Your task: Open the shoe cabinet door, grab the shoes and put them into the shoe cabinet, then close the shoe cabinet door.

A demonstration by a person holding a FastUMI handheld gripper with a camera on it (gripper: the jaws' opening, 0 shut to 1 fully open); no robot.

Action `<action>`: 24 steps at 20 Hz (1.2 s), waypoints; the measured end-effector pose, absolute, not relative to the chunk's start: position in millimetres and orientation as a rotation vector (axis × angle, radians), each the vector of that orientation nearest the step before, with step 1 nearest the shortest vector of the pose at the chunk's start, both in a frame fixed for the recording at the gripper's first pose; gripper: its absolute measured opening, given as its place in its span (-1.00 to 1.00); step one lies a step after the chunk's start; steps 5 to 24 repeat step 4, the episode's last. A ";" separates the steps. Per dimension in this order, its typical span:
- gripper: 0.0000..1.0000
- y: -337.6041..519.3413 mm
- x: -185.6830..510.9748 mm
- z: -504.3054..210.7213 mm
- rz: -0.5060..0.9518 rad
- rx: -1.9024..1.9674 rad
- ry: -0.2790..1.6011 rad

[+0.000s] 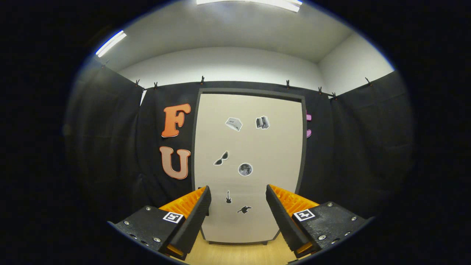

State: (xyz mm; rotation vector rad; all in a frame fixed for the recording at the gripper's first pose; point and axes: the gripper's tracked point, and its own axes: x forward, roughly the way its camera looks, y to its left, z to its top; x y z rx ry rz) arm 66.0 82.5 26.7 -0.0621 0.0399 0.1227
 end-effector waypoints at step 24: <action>0.87 51.4 24.7 32.5 0.077 -0.042 0.034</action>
